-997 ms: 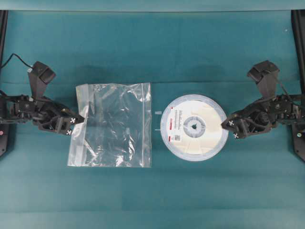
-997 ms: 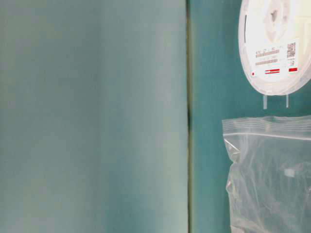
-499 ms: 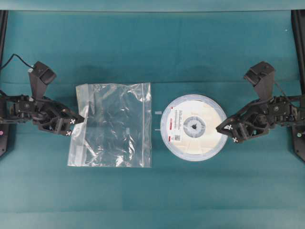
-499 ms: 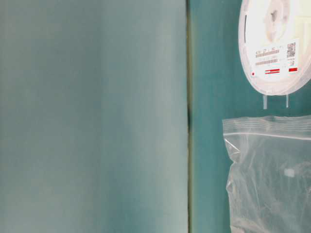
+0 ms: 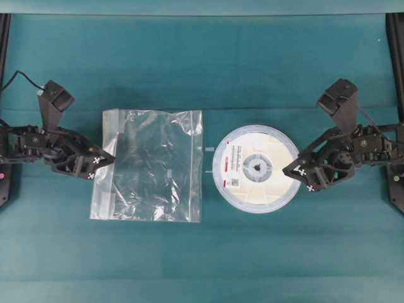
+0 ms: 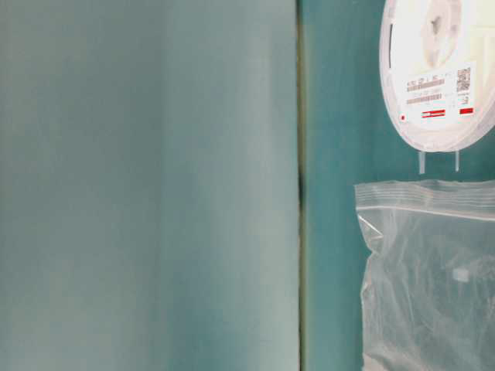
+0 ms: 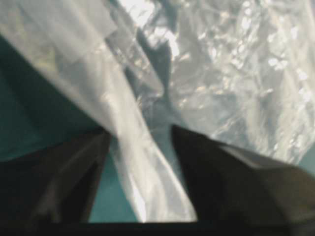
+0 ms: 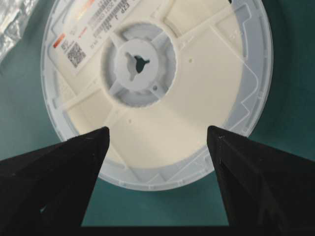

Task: Take out the reel from the clear zip bag.
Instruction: 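Open both grippers, releasing the bag and the reel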

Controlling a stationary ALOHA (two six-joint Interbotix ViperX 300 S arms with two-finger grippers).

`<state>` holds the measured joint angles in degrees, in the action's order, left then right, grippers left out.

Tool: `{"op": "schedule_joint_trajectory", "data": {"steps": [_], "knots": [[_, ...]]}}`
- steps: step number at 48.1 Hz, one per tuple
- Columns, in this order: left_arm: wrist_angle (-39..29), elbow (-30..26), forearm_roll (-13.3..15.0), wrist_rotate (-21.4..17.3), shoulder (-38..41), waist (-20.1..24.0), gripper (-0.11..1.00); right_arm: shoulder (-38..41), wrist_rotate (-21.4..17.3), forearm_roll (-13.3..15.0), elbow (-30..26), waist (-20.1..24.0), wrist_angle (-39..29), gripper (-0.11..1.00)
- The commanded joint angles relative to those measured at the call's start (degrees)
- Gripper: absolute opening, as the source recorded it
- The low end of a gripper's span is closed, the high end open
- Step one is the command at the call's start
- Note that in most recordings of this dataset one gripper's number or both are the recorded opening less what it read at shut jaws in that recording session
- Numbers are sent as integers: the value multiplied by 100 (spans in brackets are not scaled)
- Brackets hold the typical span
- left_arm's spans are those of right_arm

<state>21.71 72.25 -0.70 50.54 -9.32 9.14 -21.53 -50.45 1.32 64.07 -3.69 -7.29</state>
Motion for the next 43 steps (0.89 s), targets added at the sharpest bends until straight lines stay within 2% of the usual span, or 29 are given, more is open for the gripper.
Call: {"op": "schedule_joint_trajectory", "data": {"steps": [1,4,7,15,25,43], "knots": [[44,-70,-9,-9,-44,0,75,-79,97,18,-114,18,26,90],[26,-79,-9,0,-53,-9,90,-105,123,26,-114,18,62,90],[9,-70,-9,0,-88,0,97,-132,167,44,-123,18,114,90],[-62,-18,-9,-9,-457,-9,95,-255,369,132,-114,18,360,90],[-562,-62,-26,-62,-1002,-9,95,-396,686,141,-123,9,466,90],[-1749,-88,-26,-422,-2338,-9,95,-571,738,141,-123,9,466,90]]}}
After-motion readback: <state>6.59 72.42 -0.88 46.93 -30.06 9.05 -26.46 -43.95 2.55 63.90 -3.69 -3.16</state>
